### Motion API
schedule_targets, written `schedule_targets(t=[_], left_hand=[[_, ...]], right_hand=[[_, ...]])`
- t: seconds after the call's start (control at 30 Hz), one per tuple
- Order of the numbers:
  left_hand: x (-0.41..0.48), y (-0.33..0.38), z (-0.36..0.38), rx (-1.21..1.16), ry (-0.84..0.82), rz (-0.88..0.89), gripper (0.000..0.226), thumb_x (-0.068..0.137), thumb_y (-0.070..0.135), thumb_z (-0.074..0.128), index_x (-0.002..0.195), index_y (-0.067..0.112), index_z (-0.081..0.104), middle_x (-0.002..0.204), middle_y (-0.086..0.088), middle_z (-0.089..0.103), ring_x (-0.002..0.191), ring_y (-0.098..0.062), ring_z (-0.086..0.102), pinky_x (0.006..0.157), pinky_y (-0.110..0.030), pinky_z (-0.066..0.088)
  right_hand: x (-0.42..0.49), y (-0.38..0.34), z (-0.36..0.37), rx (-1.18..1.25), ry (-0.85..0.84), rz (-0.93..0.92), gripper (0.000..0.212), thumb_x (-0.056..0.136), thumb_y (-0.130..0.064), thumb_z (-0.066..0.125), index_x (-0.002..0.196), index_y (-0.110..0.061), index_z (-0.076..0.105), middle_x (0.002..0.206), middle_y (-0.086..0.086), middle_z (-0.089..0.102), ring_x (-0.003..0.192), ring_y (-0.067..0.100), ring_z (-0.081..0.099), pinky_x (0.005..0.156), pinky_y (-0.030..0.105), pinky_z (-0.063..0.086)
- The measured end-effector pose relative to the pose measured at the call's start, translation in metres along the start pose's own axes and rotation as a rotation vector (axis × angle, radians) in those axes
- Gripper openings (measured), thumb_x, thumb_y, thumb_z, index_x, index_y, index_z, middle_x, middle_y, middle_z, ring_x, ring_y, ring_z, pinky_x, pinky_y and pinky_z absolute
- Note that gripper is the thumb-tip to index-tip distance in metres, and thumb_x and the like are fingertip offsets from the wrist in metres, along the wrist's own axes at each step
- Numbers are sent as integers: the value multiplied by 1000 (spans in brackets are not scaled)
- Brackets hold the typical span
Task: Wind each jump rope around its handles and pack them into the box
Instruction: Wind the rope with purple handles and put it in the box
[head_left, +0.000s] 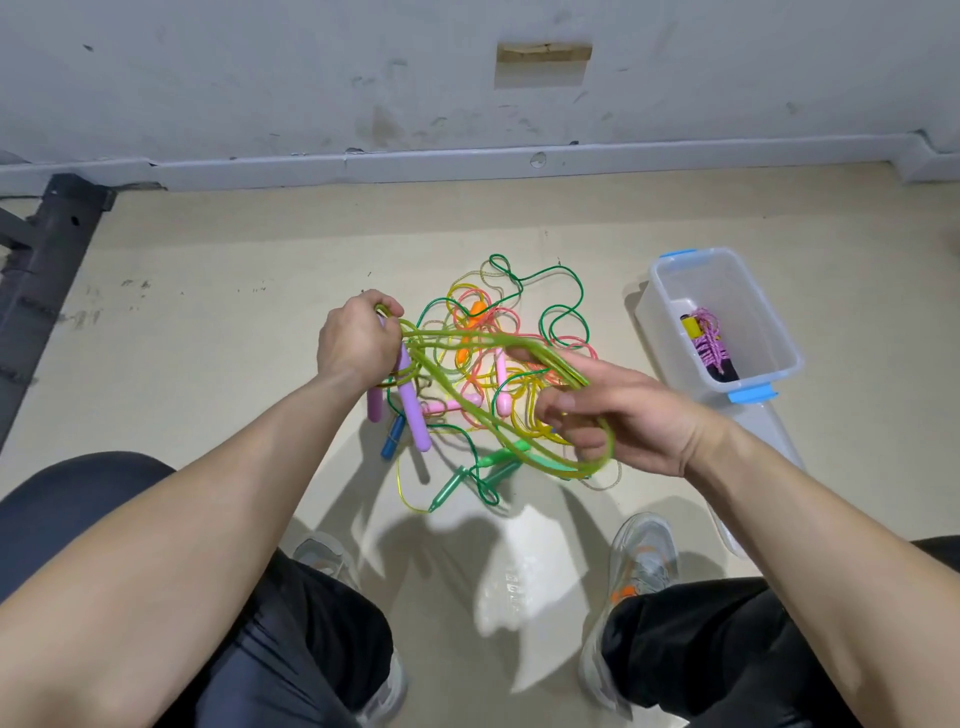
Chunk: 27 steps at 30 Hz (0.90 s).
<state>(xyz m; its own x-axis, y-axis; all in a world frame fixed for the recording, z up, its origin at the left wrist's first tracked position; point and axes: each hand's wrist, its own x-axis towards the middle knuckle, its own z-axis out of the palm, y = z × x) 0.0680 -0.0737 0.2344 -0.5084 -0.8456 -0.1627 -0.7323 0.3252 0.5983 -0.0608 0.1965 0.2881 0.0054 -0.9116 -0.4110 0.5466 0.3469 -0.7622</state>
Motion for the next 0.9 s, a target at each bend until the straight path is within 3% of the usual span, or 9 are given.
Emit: schedule_targets(t=[0.07, 0.13, 0.2, 0.3, 0.43, 0.6, 0.67, 0.77, 0.9], left_hand=[[0, -2, -2, 5, 8, -8, 22, 88, 19, 50, 92, 34, 66, 85, -4, 71, 87, -30, 64, 78, -34, 52], [0, -3, -3, 32, 11, -10, 21, 90, 20, 50, 93, 35, 64, 87, -4, 71, 88, -30, 64, 76, -33, 50], [-2, -4, -3, 52, 11, 1, 21, 90, 21, 49, 93, 36, 63, 89, -3, 72, 90, -31, 64, 77, -33, 49], [-8, -2, -2, 70, 11, 19, 22, 91, 20, 49, 95, 36, 64, 89, -4, 72, 91, -32, 64, 78, -33, 49], [-12, 8, -4, -15, -1, 47, 21, 89, 20, 51, 91, 34, 65, 81, -4, 71, 87, -31, 65, 79, -36, 53], [-22, 35, -13, -245, -2, 159, 18, 88, 21, 57, 94, 31, 71, 77, -1, 73, 77, -20, 68, 76, -34, 56], [-24, 41, -14, -339, -11, 202, 17, 87, 22, 59, 95, 30, 71, 77, 3, 74, 78, -17, 70, 77, -36, 58], [-26, 45, -16, -458, -63, 234, 17, 85, 24, 60, 94, 32, 72, 77, 3, 74, 79, -20, 72, 77, -46, 61], [-32, 52, -21, -555, -99, 272, 16, 91, 11, 62, 97, 23, 72, 83, -11, 73, 74, -17, 70, 67, -34, 59]], right_hand=[[-1, -4, -3, -311, 112, 119, 29, 92, -5, 63, 118, -15, 71, 71, 0, 45, 47, 9, 32, 40, 20, 20], [2, -4, -8, -922, 282, 278, 9, 90, -10, 65, 89, -10, 75, 62, -2, 54, 50, 16, 44, 41, 22, 31], [6, 3, -15, -1333, 405, 419, 17, 86, -18, 62, 78, -9, 74, 61, -1, 65, 55, 17, 56, 49, 22, 40], [8, 5, -13, -1193, 406, 544, 24, 89, -23, 60, 84, -3, 72, 66, 9, 73, 43, 17, 55, 45, 20, 44], [-1, -6, -6, -762, 288, 587, 61, 85, -66, 65, 91, -5, 68, 68, 6, 66, 52, 22, 59, 54, 26, 51], [3, 7, -5, -785, 21, 320, 42, 87, -44, 70, 91, -3, 66, 76, 11, 67, 56, 19, 37, 56, 29, 34], [7, 10, 7, -733, -15, 338, 46, 92, -45, 66, 100, 0, 65, 87, 6, 72, 62, 13, 45, 61, 24, 38], [16, 18, 18, -694, 23, 428, 51, 87, -50, 58, 118, -11, 67, 106, 2, 76, 88, 11, 60, 81, 28, 44], [27, 26, 21, -639, 173, 375, 31, 85, -12, 49, 106, -16, 72, 93, -2, 72, 90, 11, 58, 80, 26, 45]])
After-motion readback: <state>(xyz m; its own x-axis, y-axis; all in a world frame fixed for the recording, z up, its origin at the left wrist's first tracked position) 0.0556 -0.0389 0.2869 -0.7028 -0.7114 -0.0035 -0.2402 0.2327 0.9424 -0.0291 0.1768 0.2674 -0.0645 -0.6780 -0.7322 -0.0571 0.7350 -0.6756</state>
